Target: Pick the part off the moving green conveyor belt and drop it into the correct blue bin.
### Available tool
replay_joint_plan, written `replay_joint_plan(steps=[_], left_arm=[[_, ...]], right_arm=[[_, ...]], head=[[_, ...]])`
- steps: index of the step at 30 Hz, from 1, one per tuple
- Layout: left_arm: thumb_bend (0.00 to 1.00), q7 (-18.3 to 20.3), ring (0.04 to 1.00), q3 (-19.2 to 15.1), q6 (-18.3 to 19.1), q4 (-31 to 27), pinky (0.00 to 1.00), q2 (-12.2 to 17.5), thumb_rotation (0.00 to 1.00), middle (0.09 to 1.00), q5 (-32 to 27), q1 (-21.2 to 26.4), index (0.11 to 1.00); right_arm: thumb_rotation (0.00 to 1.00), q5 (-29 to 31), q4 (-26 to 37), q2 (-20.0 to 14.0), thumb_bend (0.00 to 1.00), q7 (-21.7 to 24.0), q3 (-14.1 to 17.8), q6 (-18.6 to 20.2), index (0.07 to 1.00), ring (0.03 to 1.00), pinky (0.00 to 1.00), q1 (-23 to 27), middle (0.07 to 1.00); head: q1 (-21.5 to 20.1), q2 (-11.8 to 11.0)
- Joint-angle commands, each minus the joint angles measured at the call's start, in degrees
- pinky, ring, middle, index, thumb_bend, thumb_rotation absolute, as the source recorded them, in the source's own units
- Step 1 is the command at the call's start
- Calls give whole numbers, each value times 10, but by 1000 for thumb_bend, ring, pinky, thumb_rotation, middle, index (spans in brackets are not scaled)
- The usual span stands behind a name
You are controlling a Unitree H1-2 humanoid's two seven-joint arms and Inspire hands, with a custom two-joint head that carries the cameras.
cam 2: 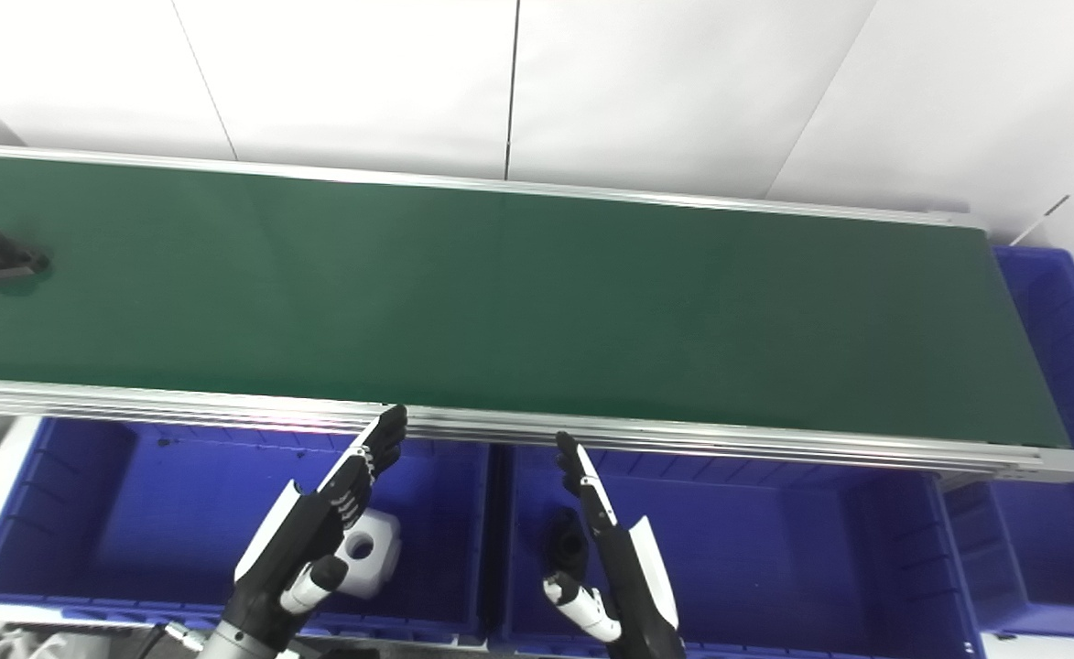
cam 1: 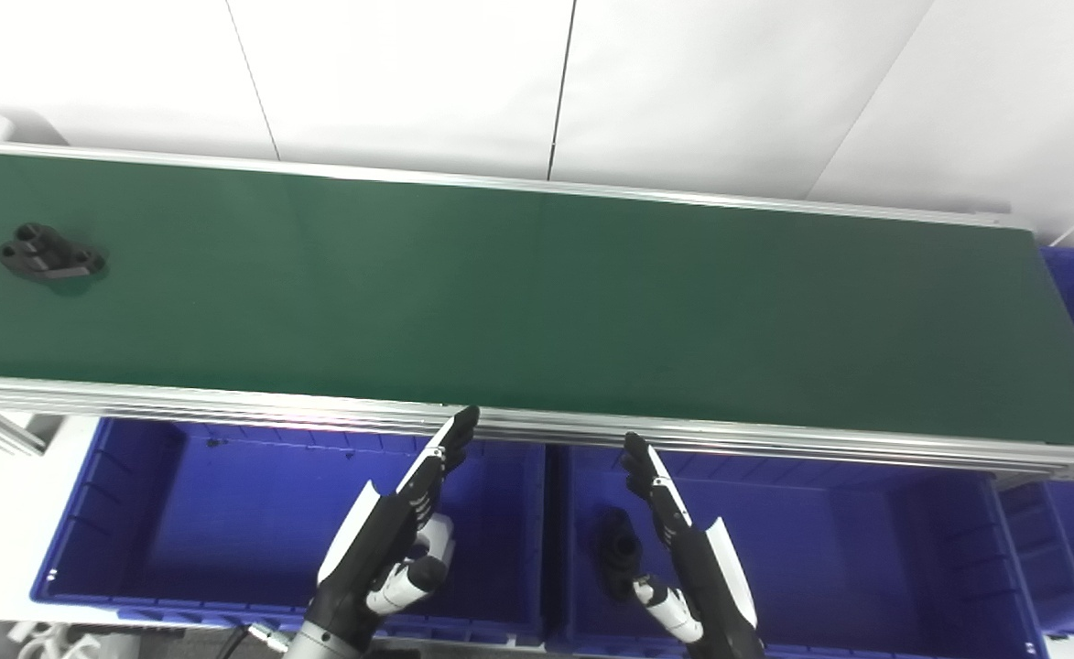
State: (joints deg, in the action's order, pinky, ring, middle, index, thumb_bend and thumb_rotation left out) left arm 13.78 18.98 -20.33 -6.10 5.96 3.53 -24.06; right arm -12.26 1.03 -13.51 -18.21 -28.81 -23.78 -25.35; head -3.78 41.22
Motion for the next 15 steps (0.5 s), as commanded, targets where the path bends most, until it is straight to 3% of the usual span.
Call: replay_joint_plan(steps=[1, 15], left_arm=[[929, -4, 1000, 1, -20, -8, 984, -5, 940, 1000, -6, 0, 1000], [925, -2, 1000, 2, -23, -5, 989, -5, 934, 1000, -6, 1, 1000]], right_arm=[[1000, 3, 13, 4, 916, 7, 4, -31, 987, 956, 930, -5, 975], [1000, 5, 12, 11, 921, 26, 16, -31, 985, 954, 932, -7, 977]], head=[[0, 1], [1, -1]])
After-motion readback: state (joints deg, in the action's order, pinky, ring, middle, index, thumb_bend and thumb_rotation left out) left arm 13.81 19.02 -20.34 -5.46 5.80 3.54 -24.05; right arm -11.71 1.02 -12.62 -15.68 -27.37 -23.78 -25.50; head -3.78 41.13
